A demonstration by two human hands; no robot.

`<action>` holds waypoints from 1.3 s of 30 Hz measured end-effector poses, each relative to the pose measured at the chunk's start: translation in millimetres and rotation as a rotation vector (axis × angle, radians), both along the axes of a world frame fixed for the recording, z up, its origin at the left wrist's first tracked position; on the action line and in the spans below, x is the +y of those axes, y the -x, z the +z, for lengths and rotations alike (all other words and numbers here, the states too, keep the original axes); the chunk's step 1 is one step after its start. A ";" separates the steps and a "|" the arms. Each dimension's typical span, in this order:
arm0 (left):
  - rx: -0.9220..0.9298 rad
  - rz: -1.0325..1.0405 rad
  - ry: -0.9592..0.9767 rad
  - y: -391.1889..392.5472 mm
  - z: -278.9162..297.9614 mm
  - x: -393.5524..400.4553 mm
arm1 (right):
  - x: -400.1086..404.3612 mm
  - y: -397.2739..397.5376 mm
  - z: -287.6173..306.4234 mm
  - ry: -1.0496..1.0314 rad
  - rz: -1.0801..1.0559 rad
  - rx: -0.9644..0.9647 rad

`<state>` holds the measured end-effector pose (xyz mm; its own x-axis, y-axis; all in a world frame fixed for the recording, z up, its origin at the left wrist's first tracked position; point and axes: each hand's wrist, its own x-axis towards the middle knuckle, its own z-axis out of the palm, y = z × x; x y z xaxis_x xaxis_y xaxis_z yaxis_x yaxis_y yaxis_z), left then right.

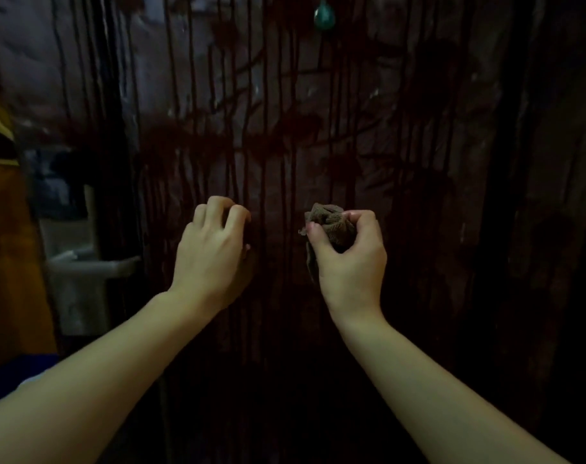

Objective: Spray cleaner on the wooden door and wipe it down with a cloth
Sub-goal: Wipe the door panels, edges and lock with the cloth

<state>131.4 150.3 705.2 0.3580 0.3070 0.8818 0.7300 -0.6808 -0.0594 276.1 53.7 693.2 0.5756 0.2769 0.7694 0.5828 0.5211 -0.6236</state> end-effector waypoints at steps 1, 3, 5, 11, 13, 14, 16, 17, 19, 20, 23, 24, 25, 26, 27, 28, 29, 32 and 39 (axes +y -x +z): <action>0.006 0.011 0.004 1.3 18.6 1.9 | -0.3 -0.9 18.5 0.004 -0.009 -0.017; 0.021 0.033 -0.002 3.5 56.8 6.5 | 2.2 -3.9 57.5 0.006 -0.026 -0.064; 0.037 0.067 -0.004 3.2 88.6 11.4 | 6.9 -8.3 89.9 0.005 -0.044 -0.112; 0.035 0.097 -0.052 5.9 152.7 23.5 | 26.3 -13.6 156.0 -0.043 -0.098 -0.268; 0.036 0.104 -0.074 8.7 168.1 29.1 | 35.6 -9.9 171.1 -0.059 -0.106 -0.342; 0.037 0.104 -0.082 9.3 174.4 32.1 | 39.2 -7.2 177.2 -0.065 -0.109 -0.377; 0.044 0.101 -0.097 12.2 189.4 40.6 | 47.6 0.1 190.8 -0.075 -0.104 -0.440; 0.043 0.097 -0.105 13.8 196.7 44.7 | 51.6 3.4 197.7 -0.081 -0.109 -0.475; 0.032 0.085 -0.123 17.2 209.7 52.6 | 59.7 8.7 212.1 -0.086 -0.128 -0.542; 0.024 0.081 -0.138 19.4 216.3 56.9 | 65.0 10.5 220.2 -0.085 -0.138 -0.576; 0.005 0.081 -0.197 25.5 231.4 67.9 | 83.7 17.0 242.3 -0.056 -0.169 -0.687; 0.004 0.084 -0.217 27.0 234.5 70.8 | 88.9 19.8 247.8 -0.041 -0.177 -0.722; 0.006 0.088 -0.236 29.8 238.0 74.3 | 94.6 24.4 253.2 -0.028 -0.187 -0.759; 0.011 0.091 -0.252 32.3 240.9 77.9 | 99.9 29.3 257.3 -0.015 -0.203 -0.806; 0.015 0.092 -0.265 35.1 243.7 81.6 | 105.2 33.9 260.6 0.000 -0.234 -0.867; 0.017 0.092 -0.275 38.3 247.1 85.5 | 110.4 38.3 263.1 0.017 -0.284 -0.937; 0.018 0.092 -0.280 40.9 250.1 88.6 | 114.7 41.0 264.9 0.037 -0.344 -1.007; 0.041 0.108 -0.305 49.6 259.2 96.6 | 123.8 39.4 273.6 0.082 -0.488 -1.080; 0.091 0.122 -0.386 65.4 276.0 107.0 | 127.6 37.4 276.6 0.096 -0.612 -0.953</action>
<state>66.0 257.3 981.2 0.4212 0.0047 0.9070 0.7839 -0.5050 -0.3614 238.6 181.2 969.7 -0.1742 0.2323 0.9569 0.9813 -0.0400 0.1883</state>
